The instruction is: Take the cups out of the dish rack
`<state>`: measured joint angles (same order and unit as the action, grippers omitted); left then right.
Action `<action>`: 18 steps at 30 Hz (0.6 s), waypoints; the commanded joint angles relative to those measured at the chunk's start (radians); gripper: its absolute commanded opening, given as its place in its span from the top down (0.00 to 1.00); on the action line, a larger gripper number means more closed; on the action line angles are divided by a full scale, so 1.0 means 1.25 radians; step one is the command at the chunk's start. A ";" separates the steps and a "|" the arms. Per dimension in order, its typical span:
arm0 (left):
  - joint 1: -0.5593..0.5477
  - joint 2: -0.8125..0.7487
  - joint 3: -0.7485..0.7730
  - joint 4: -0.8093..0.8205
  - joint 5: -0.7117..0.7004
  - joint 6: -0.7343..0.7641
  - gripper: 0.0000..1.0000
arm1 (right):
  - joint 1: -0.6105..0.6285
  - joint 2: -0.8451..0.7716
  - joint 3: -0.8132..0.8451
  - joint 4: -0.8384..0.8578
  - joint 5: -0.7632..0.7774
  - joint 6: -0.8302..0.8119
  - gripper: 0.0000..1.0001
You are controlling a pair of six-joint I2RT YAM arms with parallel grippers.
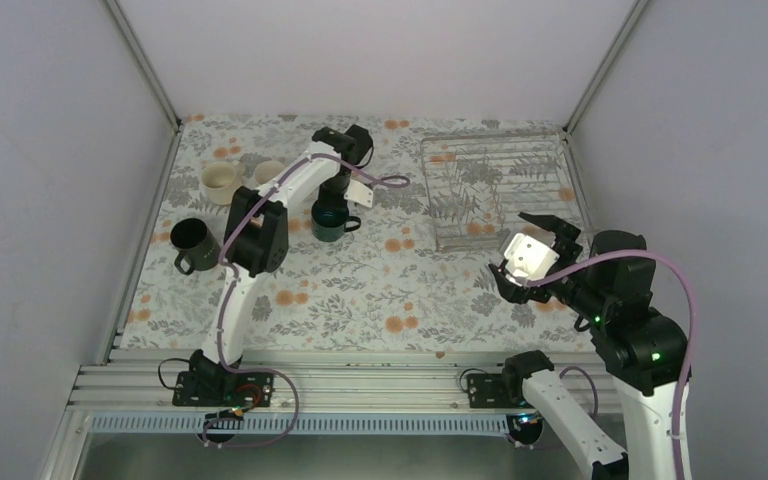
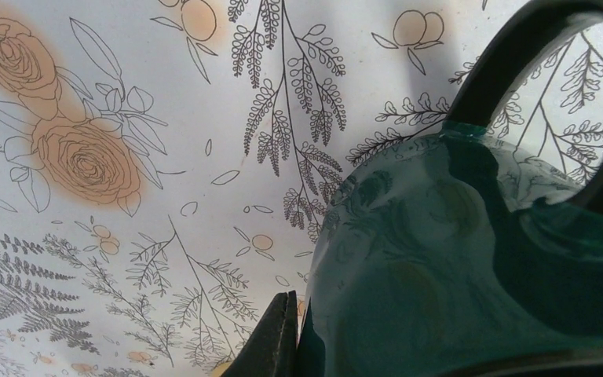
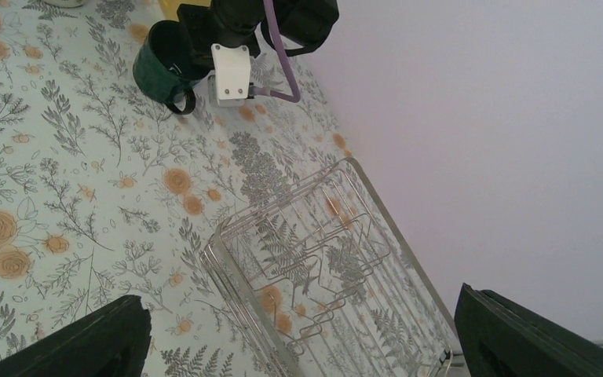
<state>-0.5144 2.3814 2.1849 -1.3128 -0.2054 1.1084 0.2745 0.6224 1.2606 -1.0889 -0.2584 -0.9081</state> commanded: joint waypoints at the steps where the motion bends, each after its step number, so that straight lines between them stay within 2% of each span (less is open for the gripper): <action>1: -0.001 -0.031 -0.041 0.068 -0.014 -0.017 0.98 | 0.000 0.010 -0.006 0.013 0.012 0.016 0.00; 2: -0.001 -0.036 -0.045 0.078 -0.007 -0.020 0.97 | -0.001 0.013 -0.008 0.015 0.012 0.016 0.00; 3: -0.001 -0.039 -0.042 0.088 -0.002 -0.029 0.87 | -0.001 0.015 -0.011 0.018 0.012 0.017 0.00; 4: -0.001 -0.040 -0.038 0.092 0.007 -0.036 0.66 | -0.001 0.017 -0.012 0.020 0.011 0.016 0.00; 5: -0.001 -0.044 -0.036 0.091 0.020 -0.040 0.50 | -0.001 0.018 -0.014 0.021 0.010 0.016 0.00; 7: -0.001 -0.053 -0.035 0.092 0.039 -0.041 0.39 | -0.001 0.019 -0.019 0.022 0.012 0.015 0.00; 9: -0.001 -0.068 -0.031 0.092 0.050 -0.047 0.10 | -0.002 0.020 -0.026 0.022 0.017 0.014 0.00; 10: -0.002 -0.079 -0.030 0.089 0.055 -0.053 0.01 | -0.002 0.020 -0.030 0.022 0.021 0.013 0.00; 15: -0.006 -0.189 -0.015 0.099 0.135 -0.106 0.00 | -0.002 0.017 -0.065 0.030 0.028 0.015 0.00; 18: 0.005 -0.308 -0.113 0.181 0.163 -0.163 0.00 | -0.002 0.016 -0.126 0.093 0.044 0.045 0.00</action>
<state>-0.5152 2.2097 2.1265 -1.1873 -0.0853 1.0035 0.2737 0.6445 1.1812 -1.0630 -0.2386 -0.9039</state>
